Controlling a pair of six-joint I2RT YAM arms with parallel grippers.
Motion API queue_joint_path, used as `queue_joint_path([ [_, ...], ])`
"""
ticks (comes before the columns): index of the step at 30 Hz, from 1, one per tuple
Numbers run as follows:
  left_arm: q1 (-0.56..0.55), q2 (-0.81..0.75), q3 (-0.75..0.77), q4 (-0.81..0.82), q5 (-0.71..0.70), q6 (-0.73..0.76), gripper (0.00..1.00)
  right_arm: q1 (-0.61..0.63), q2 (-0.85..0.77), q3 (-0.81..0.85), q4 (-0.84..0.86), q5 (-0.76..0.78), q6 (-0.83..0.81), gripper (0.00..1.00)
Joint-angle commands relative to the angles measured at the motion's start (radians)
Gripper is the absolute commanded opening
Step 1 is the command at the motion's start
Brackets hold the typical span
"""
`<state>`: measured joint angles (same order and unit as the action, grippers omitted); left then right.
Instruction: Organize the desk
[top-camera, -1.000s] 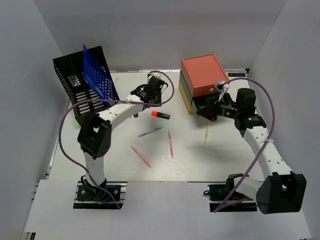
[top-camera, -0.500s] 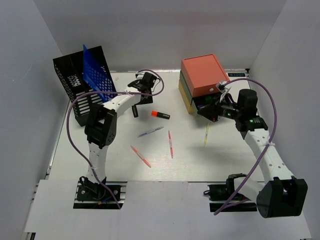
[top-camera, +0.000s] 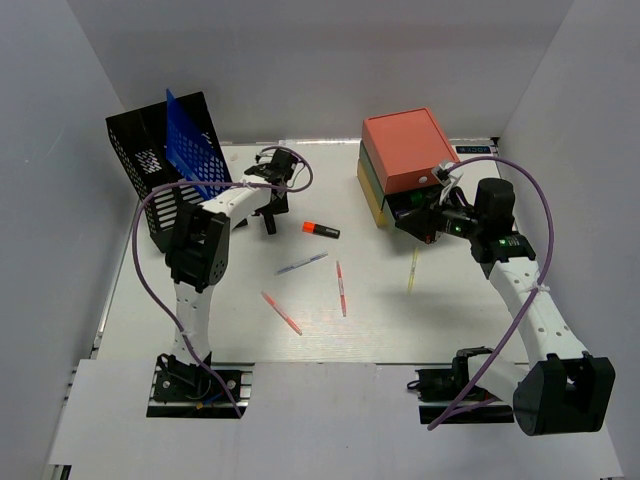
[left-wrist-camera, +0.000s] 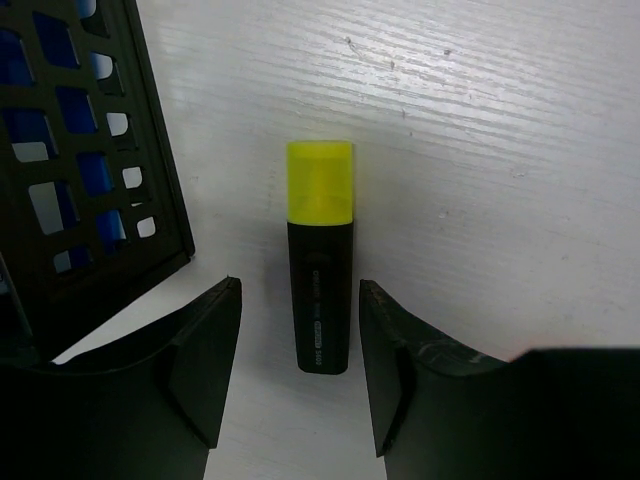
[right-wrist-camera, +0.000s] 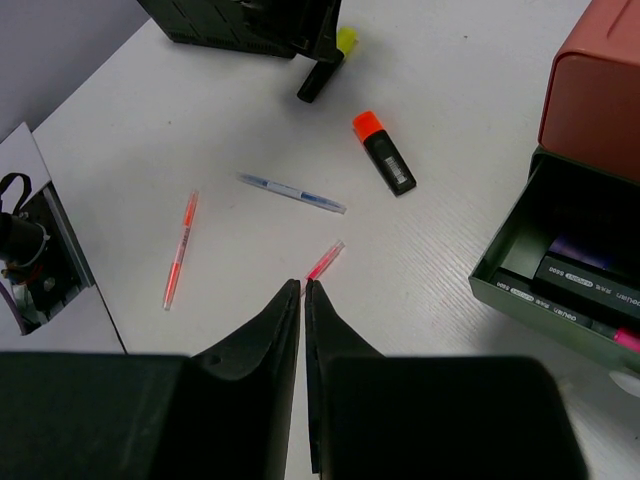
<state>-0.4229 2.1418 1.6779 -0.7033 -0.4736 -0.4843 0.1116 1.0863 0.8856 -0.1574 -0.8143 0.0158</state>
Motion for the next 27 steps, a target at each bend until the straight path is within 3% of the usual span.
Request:
queue_joint_path([
  [1, 0.003, 0.021, 0.0, 0.016, 0.003, 0.016, 0.61, -0.004, -0.003, -0.01, 0.024, -0.005, -0.011, 0.11],
  [10, 0.012, 0.062, -0.02, 0.054, 0.039, 0.041, 0.6, -0.004, -0.002, -0.013, 0.027, -0.003, -0.011, 0.11],
  [13, 0.012, 0.073, -0.032, 0.06, 0.05, 0.044, 0.51, -0.003, 0.0, -0.016, 0.032, -0.002, -0.011, 0.1],
  [17, 0.021, 0.06, -0.085, 0.094, 0.073, 0.05, 0.27, -0.006, 0.006, -0.017, 0.035, -0.002, -0.011, 0.1],
  [20, 0.021, 0.052, -0.11, 0.11, 0.088, 0.059, 0.15, -0.006, 0.009, -0.017, 0.033, 0.0, -0.011, 0.09],
  [25, 0.03, -0.011, -0.153, 0.152, 0.166, 0.111, 0.0, -0.003, 0.007, -0.017, 0.032, 0.004, -0.04, 0.09],
  [27, 0.016, -0.078, -0.15, 0.168, 0.197, 0.151, 0.0, -0.009, 0.006, -0.017, 0.033, 0.006, -0.043, 0.1],
])
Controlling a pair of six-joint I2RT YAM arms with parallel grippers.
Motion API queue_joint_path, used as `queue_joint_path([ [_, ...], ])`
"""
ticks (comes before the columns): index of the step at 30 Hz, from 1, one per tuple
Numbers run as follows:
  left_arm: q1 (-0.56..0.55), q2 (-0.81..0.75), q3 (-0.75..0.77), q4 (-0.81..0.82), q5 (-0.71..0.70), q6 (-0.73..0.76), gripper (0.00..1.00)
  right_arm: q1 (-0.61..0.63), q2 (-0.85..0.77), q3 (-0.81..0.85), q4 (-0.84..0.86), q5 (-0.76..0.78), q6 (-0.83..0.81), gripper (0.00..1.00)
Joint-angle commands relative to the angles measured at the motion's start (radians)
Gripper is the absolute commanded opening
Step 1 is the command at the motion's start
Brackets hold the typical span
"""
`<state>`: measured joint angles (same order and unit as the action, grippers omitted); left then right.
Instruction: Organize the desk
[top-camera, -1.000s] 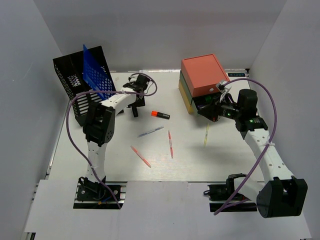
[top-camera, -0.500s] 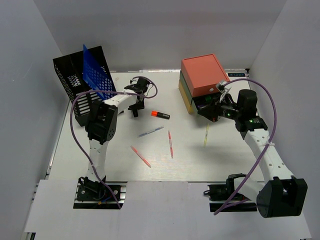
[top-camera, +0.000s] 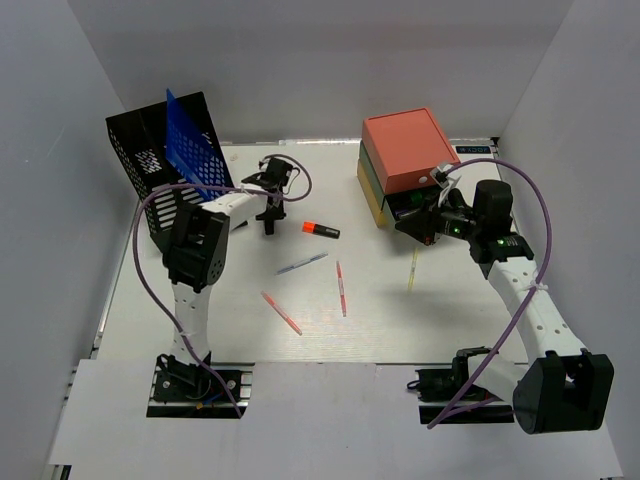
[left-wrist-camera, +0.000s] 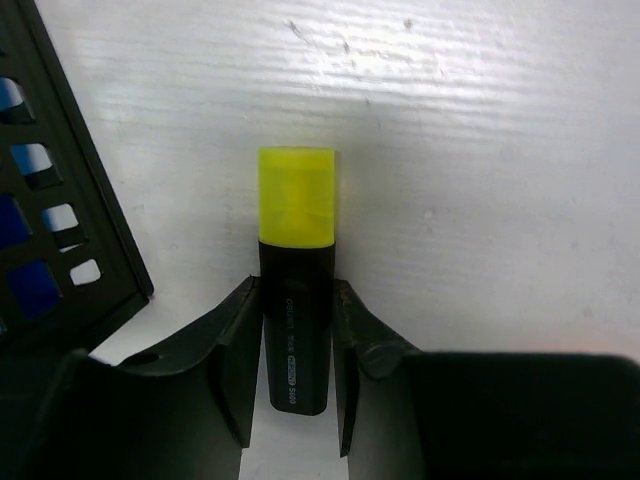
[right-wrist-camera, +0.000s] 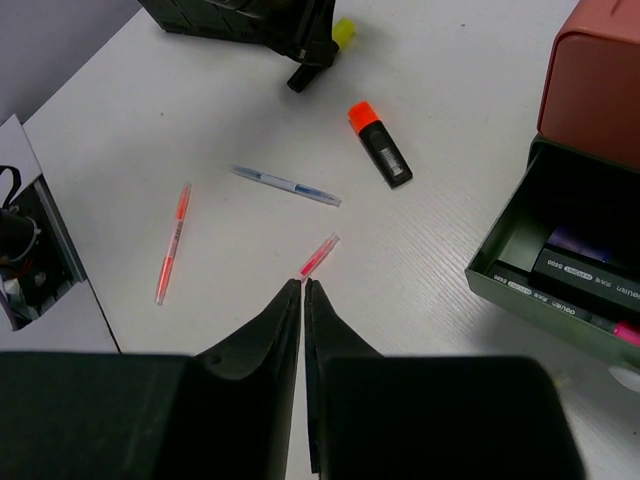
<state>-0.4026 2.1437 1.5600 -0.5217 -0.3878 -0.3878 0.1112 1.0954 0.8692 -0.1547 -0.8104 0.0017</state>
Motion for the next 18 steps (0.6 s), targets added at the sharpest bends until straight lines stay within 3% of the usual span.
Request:
queue_joint_path([
  [1, -0.014, -0.111, -0.04, 0.023, 0.122, 0.11, 0.0, -0.007, -0.006, -0.001, 0.032, 0.005, -0.029, 0.1],
  [5, -0.028, -0.313, -0.139, 0.179, 0.349, 0.219, 0.0, -0.021, -0.022, 0.002, 0.032, 0.01, -0.042, 0.29],
  [7, -0.039, -0.439, -0.231, 0.295, 0.505, 0.277, 0.0, -0.028, -0.038, -0.001, 0.04, 0.011, -0.052, 0.33],
  [10, -0.062, -0.572, -0.32, 0.421, 0.659, 0.349, 0.01, -0.041, -0.058, 0.001, 0.037, 0.019, -0.077, 0.24],
  [11, -0.073, -0.594, -0.336, 0.448, 0.694, 0.362, 0.01, -0.047, -0.061, 0.005, 0.034, 0.034, -0.097, 0.01],
  [18, -0.159, -0.608, -0.331, 0.662, 0.9, 0.356, 0.03, -0.099, -0.123, 0.005, 0.041, 0.235, -0.054, 0.0],
])
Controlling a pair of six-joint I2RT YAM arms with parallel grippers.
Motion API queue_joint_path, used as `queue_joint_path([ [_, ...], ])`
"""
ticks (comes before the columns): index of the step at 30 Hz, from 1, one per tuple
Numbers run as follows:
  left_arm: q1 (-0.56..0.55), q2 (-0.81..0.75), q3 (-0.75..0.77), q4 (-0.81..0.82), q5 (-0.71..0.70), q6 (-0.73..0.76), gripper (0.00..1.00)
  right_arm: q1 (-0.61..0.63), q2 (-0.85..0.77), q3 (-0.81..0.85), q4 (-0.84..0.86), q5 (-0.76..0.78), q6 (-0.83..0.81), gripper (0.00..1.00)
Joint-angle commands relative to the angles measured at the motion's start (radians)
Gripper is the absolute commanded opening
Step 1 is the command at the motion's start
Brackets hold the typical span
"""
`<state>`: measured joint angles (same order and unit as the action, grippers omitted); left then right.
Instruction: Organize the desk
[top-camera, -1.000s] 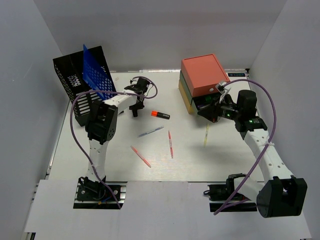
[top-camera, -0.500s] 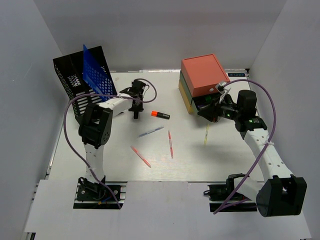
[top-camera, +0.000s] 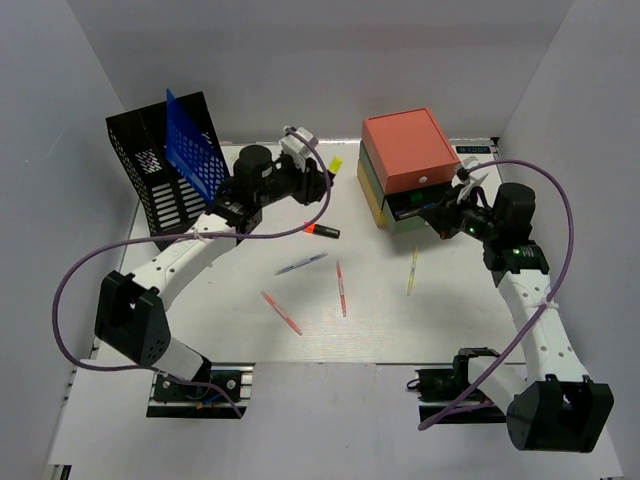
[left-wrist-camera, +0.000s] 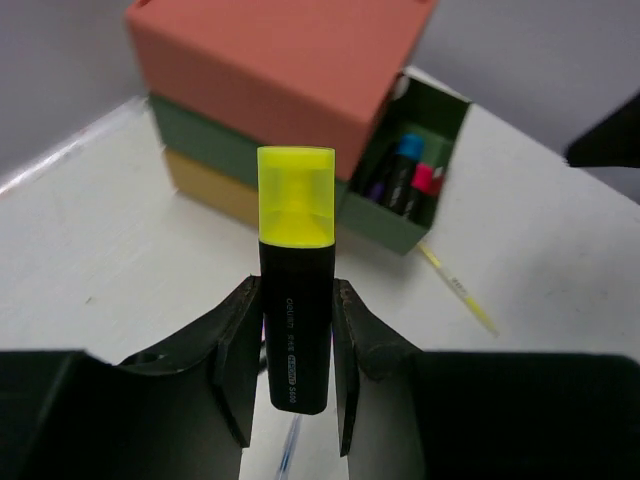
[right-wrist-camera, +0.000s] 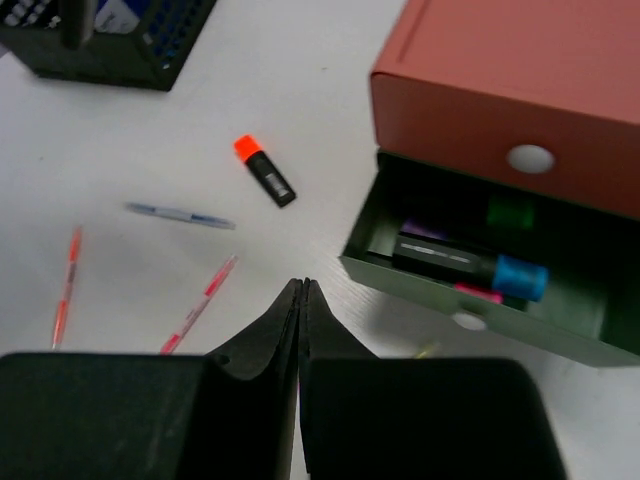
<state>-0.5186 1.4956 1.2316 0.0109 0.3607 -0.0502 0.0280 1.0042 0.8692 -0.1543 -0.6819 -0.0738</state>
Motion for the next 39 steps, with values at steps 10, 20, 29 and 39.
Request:
queue_joint_path([
  [10, -0.221, 0.317, 0.273, 0.193, 0.13, 0.085, 0.02, -0.157, -0.044, -0.021, 0.084, 0.179, 0.097, 0.0],
  [20, -0.278, 0.557, 0.508, 0.242, 0.073, 0.102, 0.03, -0.221, -0.036, -0.033, 0.09, 0.021, 0.12, 0.0],
  [29, -0.316, 0.68, 0.583, 0.264, -0.02, 0.122, 0.28, -0.246, -0.042, -0.052, 0.11, -0.102, 0.134, 0.0],
  [39, -0.325, 0.634, 0.62, 0.21, -0.005, 0.089, 0.58, -0.257, -0.026, -0.049, 0.088, -0.321, 0.028, 0.29],
])
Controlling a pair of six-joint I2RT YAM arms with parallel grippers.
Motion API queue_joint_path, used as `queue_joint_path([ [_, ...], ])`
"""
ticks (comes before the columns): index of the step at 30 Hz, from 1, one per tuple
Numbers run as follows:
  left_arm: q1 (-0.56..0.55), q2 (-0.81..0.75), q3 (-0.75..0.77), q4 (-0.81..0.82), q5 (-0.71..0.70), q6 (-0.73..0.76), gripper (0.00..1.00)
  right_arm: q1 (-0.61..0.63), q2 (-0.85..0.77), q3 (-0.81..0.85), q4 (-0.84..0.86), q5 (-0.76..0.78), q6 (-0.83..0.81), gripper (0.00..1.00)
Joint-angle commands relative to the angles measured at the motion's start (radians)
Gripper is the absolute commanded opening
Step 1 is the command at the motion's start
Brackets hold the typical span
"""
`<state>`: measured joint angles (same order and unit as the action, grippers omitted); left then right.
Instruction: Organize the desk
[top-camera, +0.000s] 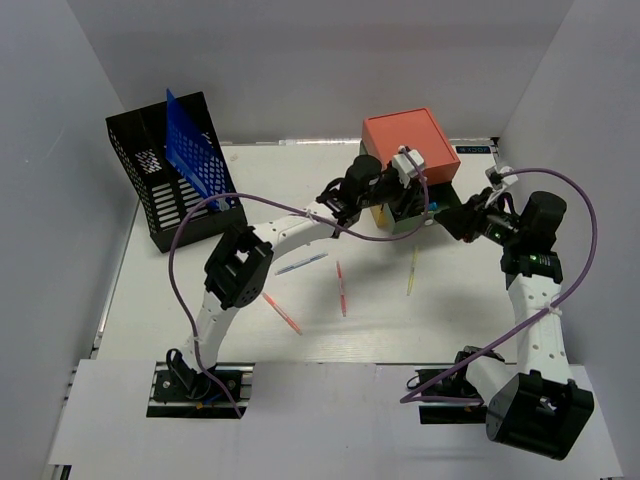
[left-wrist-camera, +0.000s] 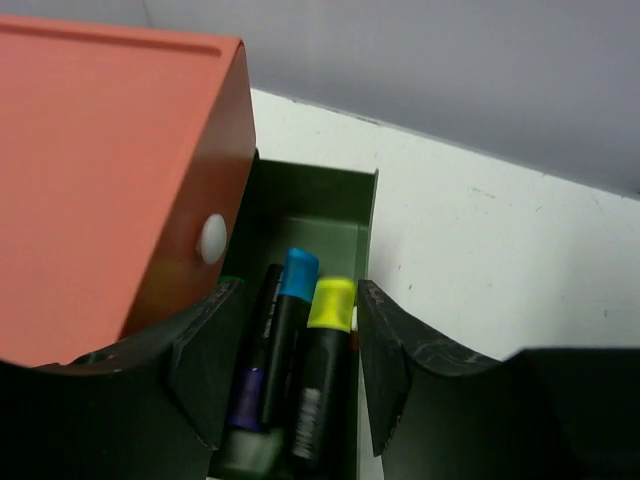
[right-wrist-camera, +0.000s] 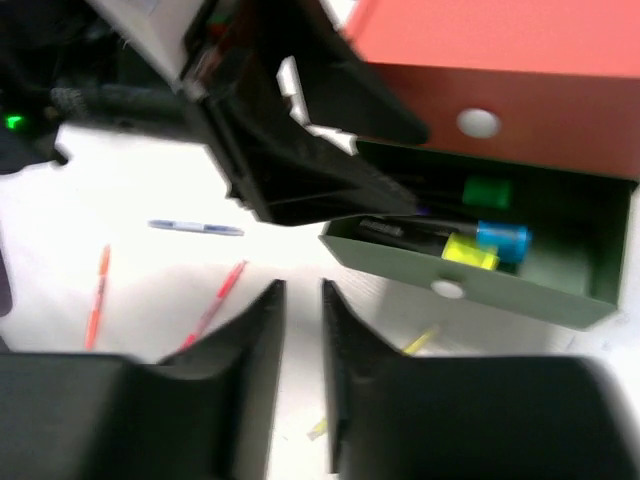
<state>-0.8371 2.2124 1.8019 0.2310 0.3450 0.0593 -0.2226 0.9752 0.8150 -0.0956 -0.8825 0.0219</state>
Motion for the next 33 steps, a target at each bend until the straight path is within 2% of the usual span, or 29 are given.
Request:
queue_joint_path([
  [1, -0.007, -0.094, 0.05, -0.013, 0.023, -0.027, 0.59, -0.007, 0.006, 0.006, 0.03, -0.172, -0.077, 0.35],
  [3, -0.007, -0.138, 0.051, -0.027, 0.034, -0.048, 0.59, -0.009, 0.011, 0.006, 0.014, -0.249, -0.117, 0.43],
  [4, -0.007, -0.16, 0.048, -0.042, 0.037, -0.047, 0.58, -0.011, 0.007, 0.006, 0.011, -0.266, -0.131, 0.44],
  [6, -0.007, -0.241, 0.014, -0.073, 0.019, -0.134, 0.46, -0.009, 0.0, -0.007, 0.01, -0.303, -0.161, 0.44],
  [7, 0.021, -0.272, 0.011, -0.157, 0.017, -0.172, 0.4, -0.009, -0.009, -0.011, 0.005, -0.34, -0.199, 0.42],
  [8, 0.021, -0.298, 0.01, -0.212, 0.055, -0.22, 0.32, -0.006, -0.013, -0.019, 0.002, -0.369, -0.223, 0.29],
  [9, 0.035, -0.366, -0.021, -0.276, 0.063, -0.222, 0.11, -0.004, -0.013, -0.037, -0.001, -0.482, -0.262, 0.24],
  [10, 0.035, -0.413, -0.062, -0.357, 0.04, -0.204, 0.02, -0.001, -0.007, -0.04, -0.06, -0.54, -0.38, 0.2],
  [11, 0.047, -0.465, -0.12, -0.378, -0.018, -0.199, 0.0, 0.005, -0.001, -0.039, -0.113, -0.58, -0.455, 0.12],
  [12, 0.047, -0.521, -0.274, -0.381, -0.037, -0.196, 0.0, 0.023, 0.016, -0.034, -0.168, -0.599, -0.527, 0.05],
  [13, 0.065, -0.649, -0.352, -0.374, -0.063, -0.193, 0.0, 0.037, 0.023, -0.013, -0.259, -0.578, -0.625, 0.0],
  [15, 0.102, -0.764, -0.547, -0.387, -0.173, -0.188, 0.0, 0.118, 0.037, 0.01, -0.282, -0.453, -0.66, 0.0],
  [16, 0.118, -0.86, -0.596, -0.401, -0.211, -0.176, 0.03, 0.146, 0.04, 0.021, -0.274, -0.397, -0.677, 0.01],
  [17, 0.145, -0.9, -0.639, -0.421, -0.301, -0.176, 0.15, 0.219, 0.043, 0.024, -0.265, -0.347, -0.683, 0.05],
  [18, 0.161, -0.936, -0.712, -0.452, -0.328, -0.171, 0.42, 0.259, 0.054, 0.026, -0.248, -0.231, -0.683, 0.09],
  [19, 0.174, -0.992, -0.743, -0.469, -0.381, -0.164, 0.54, 0.285, 0.068, 0.041, -0.228, -0.17, -0.671, 0.19],
  [20, 0.197, -1.016, -0.771, -0.482, -0.437, -0.168, 0.64, 0.372, 0.104, 0.061, -0.222, -0.071, -0.663, 0.26],
  [21, 0.207, -1.037, -0.798, -0.507, -0.457, -0.171, 0.7, 0.402, 0.127, 0.082, -0.219, -0.028, -0.656, 0.33],
  [23, 0.216, -1.097, -0.871, -0.51, -0.498, -0.179, 0.76, 0.495, 0.219, 0.171, -0.22, 0.078, -0.634, 0.5],
  [24, 0.227, -1.117, -0.897, -0.498, -0.532, -0.182, 0.77, 0.593, 0.252, 0.205, -0.223, 0.182, -0.636, 0.55],
  [25, 0.227, -1.135, -0.942, -0.49, -0.549, -0.181, 0.78, 0.627, 0.288, 0.264, -0.227, 0.238, -0.634, 0.63],
  [28, 0.237, -1.204, -0.946, -0.518, -0.639, -0.153, 0.79, 0.741, 0.448, 0.37, -0.248, 0.423, -0.611, 0.76],
  [30, 0.237, -1.269, -0.983, -0.5, -0.725, -0.147, 0.8, 0.793, 0.578, 0.488, -0.282, 0.525, -0.585, 0.77],
  [33, 0.237, -1.341, -1.023, -0.467, -0.761, -0.134, 0.81, 0.807, 0.742, 0.649, -0.329, 0.612, -0.535, 0.78],
])
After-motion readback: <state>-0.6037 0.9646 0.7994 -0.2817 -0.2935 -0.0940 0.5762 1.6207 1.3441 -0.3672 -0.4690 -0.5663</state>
